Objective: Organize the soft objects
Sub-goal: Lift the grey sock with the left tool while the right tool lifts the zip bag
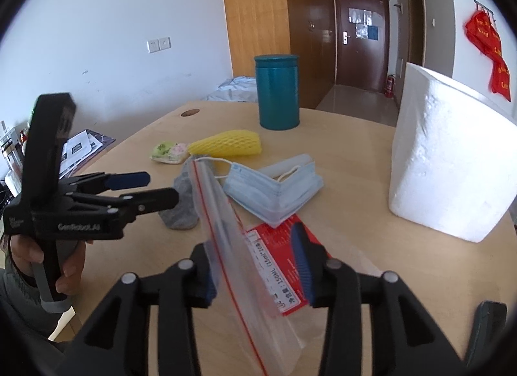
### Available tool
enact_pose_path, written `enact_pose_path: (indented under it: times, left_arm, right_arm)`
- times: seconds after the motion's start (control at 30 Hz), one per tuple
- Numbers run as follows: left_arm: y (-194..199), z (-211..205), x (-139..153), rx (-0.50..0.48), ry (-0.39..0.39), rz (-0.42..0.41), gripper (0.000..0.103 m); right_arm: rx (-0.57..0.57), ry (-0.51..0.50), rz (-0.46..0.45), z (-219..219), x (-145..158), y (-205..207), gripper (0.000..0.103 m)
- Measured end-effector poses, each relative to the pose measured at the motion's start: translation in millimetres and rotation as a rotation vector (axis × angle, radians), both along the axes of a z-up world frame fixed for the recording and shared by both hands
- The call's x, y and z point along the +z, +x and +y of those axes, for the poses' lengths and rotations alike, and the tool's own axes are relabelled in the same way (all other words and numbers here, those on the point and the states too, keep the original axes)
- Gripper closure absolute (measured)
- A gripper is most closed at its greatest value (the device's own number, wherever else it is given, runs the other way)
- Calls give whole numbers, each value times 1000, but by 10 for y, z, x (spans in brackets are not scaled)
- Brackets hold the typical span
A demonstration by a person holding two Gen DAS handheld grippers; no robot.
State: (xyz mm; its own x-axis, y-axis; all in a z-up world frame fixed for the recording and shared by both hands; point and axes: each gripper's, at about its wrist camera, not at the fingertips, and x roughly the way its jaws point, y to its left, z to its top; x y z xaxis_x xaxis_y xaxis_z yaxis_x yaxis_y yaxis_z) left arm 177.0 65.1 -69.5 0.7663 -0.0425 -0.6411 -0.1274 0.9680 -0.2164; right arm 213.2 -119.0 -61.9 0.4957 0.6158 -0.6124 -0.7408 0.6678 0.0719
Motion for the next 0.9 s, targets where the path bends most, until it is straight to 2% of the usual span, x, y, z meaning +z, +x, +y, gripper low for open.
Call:
enact_pose_path:
  times: [0.17,0.33,0.4,0.43,0.47,0.6,0.67,0.77,0.9]
  left_arm:
    - [187,-3,-102,-12,-46,74,20]
    - [303,-44,-165,-14,-62,103,21]
    - [345,-66,-193,-7,-57,117,28]
    - [361,-70,-202,-5,-56,120,37]
    - [384,-74,-213,-6,-57,126,46]
    - [452,-63,-295,-27,-92,161,60]
    - [465,-63,-311,-26,-92,166,77]
    - [478,-64,-329,-34,-100,173,92]
    - [438,-53,-313,-42,-123,150,96]
  right_arm:
    - [8,-18,5,-3,-77,18,58]
    - [9,-25,9,-26,-129,14,59]
    - [13,-21,14,-43,-137,12,76]
    - [16,-22,20,-47,-141,15,85]
    - [17,-21,23,-53,-145,9,85]
    - [23,-22,27,-56,-148,-19,92]
    - [23,-17,33,-63,-150,-18,94]
    - [18,3,49,-87,-150,8,95]
    - [14,28,65,-105,-133,25,95]
